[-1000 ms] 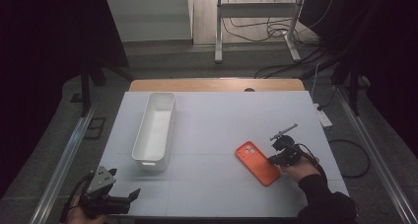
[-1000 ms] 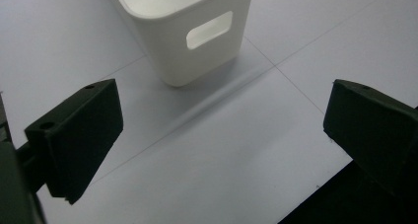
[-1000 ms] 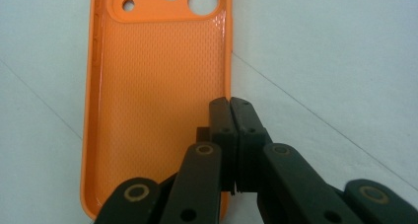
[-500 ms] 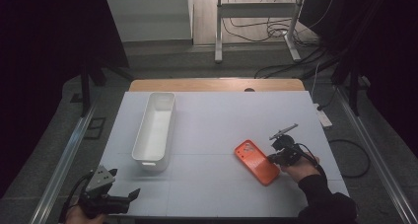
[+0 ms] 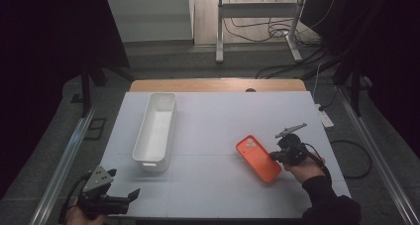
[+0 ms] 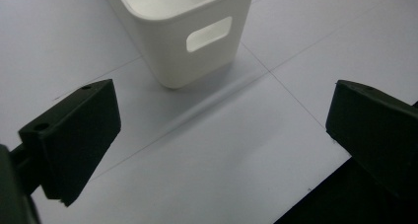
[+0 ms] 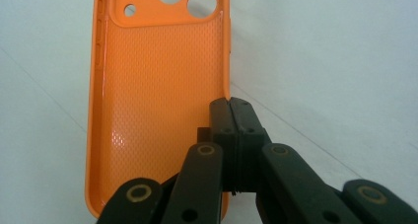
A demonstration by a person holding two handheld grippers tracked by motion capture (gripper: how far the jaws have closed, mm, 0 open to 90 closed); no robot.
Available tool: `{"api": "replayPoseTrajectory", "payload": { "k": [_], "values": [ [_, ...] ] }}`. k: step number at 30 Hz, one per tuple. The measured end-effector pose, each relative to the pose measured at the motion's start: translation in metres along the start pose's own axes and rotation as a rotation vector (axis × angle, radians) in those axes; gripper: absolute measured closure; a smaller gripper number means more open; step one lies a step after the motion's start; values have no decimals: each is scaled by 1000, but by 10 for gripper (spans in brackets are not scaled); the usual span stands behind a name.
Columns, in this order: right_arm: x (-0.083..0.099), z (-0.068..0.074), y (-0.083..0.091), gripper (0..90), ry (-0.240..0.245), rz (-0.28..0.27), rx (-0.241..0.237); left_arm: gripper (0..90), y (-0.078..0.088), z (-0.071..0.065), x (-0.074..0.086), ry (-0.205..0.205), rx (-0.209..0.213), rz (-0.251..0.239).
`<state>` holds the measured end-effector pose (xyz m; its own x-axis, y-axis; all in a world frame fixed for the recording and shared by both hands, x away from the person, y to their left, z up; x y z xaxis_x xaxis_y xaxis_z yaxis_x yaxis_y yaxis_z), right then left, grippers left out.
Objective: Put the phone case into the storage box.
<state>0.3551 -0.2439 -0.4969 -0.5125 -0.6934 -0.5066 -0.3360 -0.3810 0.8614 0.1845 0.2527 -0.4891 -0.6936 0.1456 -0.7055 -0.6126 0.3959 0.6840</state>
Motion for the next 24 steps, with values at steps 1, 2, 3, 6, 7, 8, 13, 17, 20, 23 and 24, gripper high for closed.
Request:
{"api": "replayPoseTrajectory", "payload": {
  "k": [1, 2, 3, 6, 7, 8, 13, 17, 20, 23, 24],
  "values": [
    [0, 0, 1, 889, -1, -5, 2, 4, 0, 0, 0, 1, -3, 0],
    [-1, 0, 3, 889, -4, -13, 3, 1, 0, -1, 0, -1, -8, 2],
    [-1, 0, 5, 889, -2, -24, 4, 0, -1, -1, 0, -3, -11, 4],
    [-2, 0, 9, 889, -3, -42, 9, 0, -2, -2, 0, -12, -19, 12],
    [-2, 0, 10, 889, -4, -45, 9, 0, -2, -2, 0, -15, -23, 16],
    [-3, 1, 11, 889, -6, -48, 12, 0, -2, -3, 0, -17, -23, 17],
    [-4, 1, 15, 889, -9, -70, 17, 4, -2, -4, 0, -32, -11, 18],
    [-5, 2, 18, 889, -11, -88, 18, 1, -1, -4, 0, -33, -9, 12],
    [-6, 3, 20, 889, -12, -100, 15, 0, -1, -3, -1, -28, -11, 11],
    [-7, 4, 22, 889, -5, -113, 16, 0, -1, -3, -1, -23, -13, 9],
    [-7, 4, 22, 889, -5, -113, 16, 0, -1, -3, -1, -19, -14, 8]
  ]
}}
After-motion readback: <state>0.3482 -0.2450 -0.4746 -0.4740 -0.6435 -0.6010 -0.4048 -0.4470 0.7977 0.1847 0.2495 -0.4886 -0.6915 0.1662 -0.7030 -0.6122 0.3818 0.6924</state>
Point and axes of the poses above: each handheld gripper's, and its own axes: y roughly backward along the jaws, x roughly out of its underside, z roughly to its left, the point moved 3 cm from there along -y, roughly forward along the jaws, and after that the axes turned 12 degrees about y, right-handed, at the moved point
